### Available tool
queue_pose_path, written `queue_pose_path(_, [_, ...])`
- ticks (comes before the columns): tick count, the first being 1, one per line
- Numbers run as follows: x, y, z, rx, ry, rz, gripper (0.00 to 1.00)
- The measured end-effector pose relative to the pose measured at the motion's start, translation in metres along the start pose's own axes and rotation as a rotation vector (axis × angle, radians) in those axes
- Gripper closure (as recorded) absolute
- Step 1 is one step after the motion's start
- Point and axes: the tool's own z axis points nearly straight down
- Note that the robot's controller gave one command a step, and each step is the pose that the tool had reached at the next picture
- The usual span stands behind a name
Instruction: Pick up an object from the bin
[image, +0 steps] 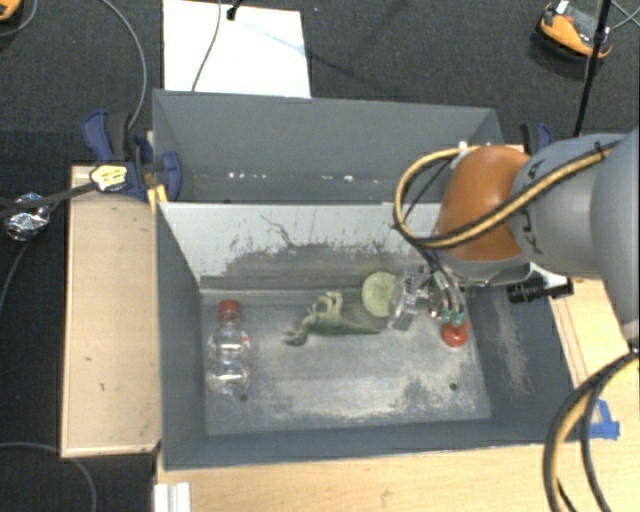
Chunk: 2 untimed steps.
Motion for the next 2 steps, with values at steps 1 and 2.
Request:
queue_pose_path(1, [0.0003, -0.0004, 0.0001, 0.001, 0.001, -0.002, 0.0])
queue_pose_path(2, [0.0003, -0.0005, 0.0001, 0.001, 0.001, -0.003, 0.0])
